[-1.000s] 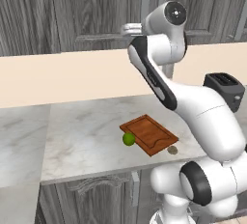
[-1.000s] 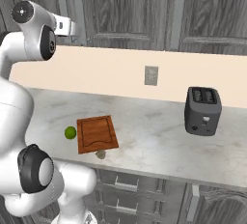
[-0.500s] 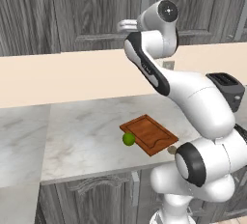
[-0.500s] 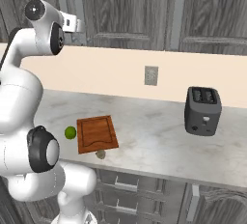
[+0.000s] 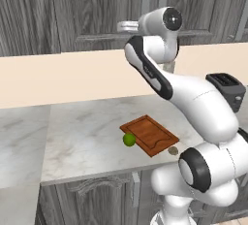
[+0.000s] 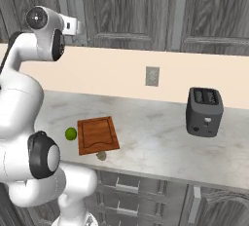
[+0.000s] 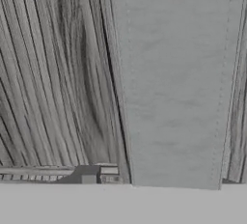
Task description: Open the cabinet. Place the bowl and condiment on the counter. Then place the lime and garlic on the cutting board.
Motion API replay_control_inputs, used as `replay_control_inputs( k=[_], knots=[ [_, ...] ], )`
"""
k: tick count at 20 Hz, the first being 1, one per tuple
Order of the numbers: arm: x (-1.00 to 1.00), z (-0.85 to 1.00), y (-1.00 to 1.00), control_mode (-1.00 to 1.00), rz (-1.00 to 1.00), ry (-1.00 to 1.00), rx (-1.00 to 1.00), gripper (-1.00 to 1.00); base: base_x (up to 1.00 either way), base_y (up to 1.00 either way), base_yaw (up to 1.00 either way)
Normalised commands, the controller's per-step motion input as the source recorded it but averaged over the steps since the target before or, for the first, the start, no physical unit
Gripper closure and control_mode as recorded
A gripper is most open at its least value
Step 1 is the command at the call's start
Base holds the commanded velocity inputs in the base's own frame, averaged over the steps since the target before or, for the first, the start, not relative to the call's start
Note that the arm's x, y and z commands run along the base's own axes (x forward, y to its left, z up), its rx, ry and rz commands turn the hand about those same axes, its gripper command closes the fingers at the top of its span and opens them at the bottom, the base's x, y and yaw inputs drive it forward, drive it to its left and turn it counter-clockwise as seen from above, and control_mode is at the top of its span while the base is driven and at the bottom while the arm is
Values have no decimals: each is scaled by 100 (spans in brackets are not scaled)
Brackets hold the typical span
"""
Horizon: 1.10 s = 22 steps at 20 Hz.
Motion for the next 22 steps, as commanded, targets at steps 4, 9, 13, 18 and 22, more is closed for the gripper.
replay_control_inputs(
  k=[4, 9, 13, 18, 22],
  knots=[
    [23, -49, 86, -100, 39, -15, 0, 100, 0, 0, 0],
    [-1, -12, 100, -100, 27, 0, -1, 100, 0, 0, 0],
    [-39, 5, 100, -100, 3, 0, -11, 100, 0, 0, 0],
    [-63, 4, 100, -100, -5, 1, -13, 100, 0, 0, 0],
    [-55, 1, 100, -100, -8, 2, -9, 100, 0, 0, 0]
  ],
)
